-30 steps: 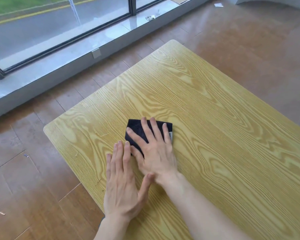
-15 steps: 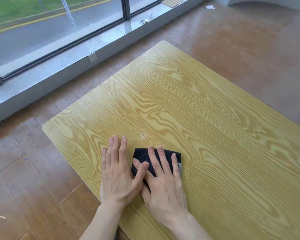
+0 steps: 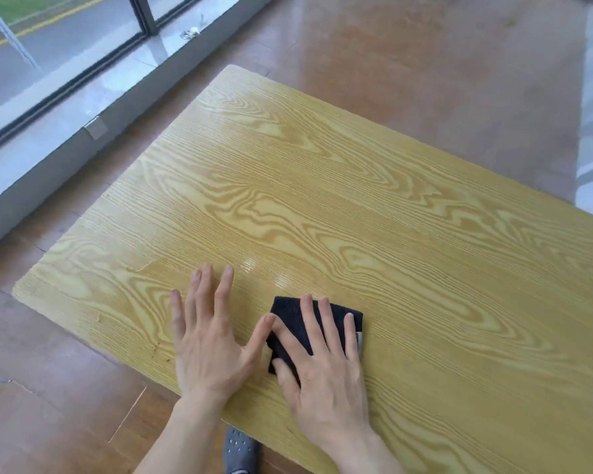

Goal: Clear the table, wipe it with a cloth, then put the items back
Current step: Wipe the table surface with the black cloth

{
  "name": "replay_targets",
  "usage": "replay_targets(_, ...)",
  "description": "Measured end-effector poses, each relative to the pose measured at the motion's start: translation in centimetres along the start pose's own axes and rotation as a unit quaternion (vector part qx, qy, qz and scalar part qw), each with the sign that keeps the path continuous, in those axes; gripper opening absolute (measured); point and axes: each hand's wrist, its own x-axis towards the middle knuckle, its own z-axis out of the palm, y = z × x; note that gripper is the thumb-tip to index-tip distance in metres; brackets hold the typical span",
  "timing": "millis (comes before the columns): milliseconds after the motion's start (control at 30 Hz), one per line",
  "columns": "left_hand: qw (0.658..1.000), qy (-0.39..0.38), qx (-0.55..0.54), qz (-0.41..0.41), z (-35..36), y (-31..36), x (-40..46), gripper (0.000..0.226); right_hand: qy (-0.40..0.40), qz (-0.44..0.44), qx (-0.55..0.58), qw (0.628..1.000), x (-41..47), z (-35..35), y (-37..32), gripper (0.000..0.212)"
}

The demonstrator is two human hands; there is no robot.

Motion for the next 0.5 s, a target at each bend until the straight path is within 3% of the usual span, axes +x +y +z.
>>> replay_targets(200, 0.988, -0.081, -0.002, 0.131, -1.3, 1.1, -2.1, 0.082, -0.015, 0.079, -0.008, 0.997, -3.3, -0.5, 0.0, 0.063)
replay_targets(500, 0.963, -0.151, -0.003, 0.221, -4.6, 2.9, -3.7, 0.079, -0.027, 0.169, 0.027, 0.985, -6.1, -3.0, -1.5, 0.060)
